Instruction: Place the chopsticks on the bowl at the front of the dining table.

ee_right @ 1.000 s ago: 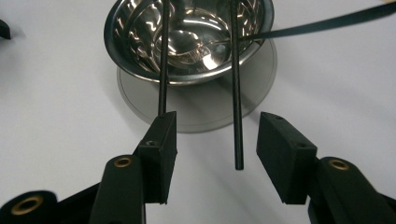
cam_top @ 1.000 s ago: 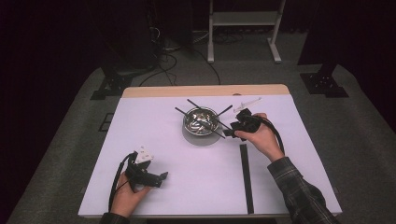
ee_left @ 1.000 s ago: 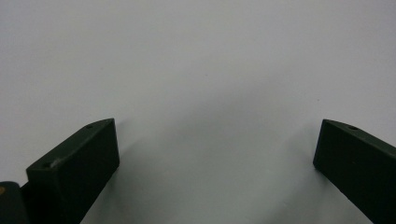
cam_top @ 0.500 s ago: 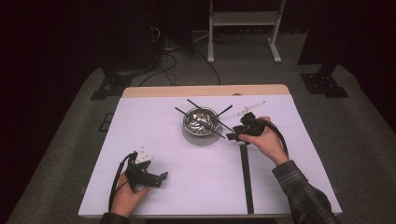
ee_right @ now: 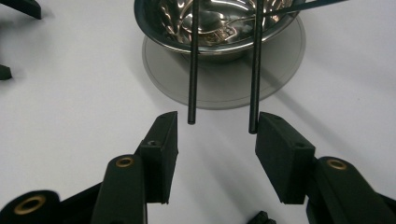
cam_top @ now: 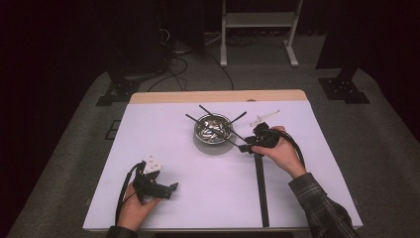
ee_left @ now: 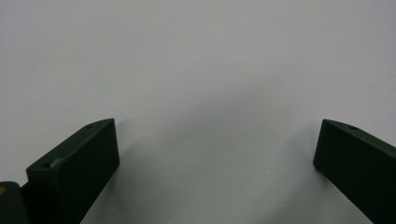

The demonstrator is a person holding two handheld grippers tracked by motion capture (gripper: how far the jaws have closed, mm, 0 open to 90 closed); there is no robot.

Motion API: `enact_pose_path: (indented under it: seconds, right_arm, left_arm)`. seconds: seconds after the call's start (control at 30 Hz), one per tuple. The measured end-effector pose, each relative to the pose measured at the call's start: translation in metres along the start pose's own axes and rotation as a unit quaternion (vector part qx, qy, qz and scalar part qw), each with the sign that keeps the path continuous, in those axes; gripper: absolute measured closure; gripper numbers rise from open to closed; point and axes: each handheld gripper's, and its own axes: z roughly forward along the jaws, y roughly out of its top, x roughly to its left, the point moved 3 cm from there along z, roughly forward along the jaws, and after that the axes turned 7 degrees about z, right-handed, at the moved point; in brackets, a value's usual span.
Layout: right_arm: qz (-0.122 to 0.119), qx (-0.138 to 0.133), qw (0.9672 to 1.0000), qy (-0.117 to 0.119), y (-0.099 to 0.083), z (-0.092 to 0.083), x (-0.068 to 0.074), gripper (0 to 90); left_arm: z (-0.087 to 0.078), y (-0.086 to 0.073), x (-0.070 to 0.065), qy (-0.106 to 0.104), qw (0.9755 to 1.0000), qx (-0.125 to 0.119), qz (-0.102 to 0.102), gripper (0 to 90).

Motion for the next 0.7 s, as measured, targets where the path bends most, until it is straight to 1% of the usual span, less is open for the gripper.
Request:
enact_pose_path:
  seconds: [0.2,0.5,0.6,0.63,0.67,0.7]
  right_arm:
    - [-0.014,0.0,0.9999,0.006,-0.001,0.002,0.011,48.2]
    - [-0.033,0.011,0.9992,0.017,-0.001,0.01,0.028,48.3]
    - [-0.037,0.012,0.999,0.021,-0.001,0.013,0.034,48.4]
    - [-0.037,0.012,0.999,0.021,-0.001,0.013,0.034,48.4]
    - [-0.043,0.015,0.9987,0.025,0.0,0.015,0.038,48.4]
    - [-0.045,0.014,0.9985,0.026,0.0,0.016,0.039,48.5]
  left_arm:
    - [0.0,0.0,0.0,0.0,1.0,0.0,0.0,0.0]
    - [0.0,0.0,0.0,0.0,1.0,0.001,0.001,0.0]
    - [0.0,0.0,0.0,0.0,1.0,0.001,0.001,0.0]
    - [0.0,0.0,0.0,0.0,1.0,0.001,0.001,0.0]
    - [0.0,0.0,0.0,0.0,1.0,0.001,0.001,0.0]
    - [0.0,0.0,0.0,0.0,1.0,0.001,0.001,0.0]
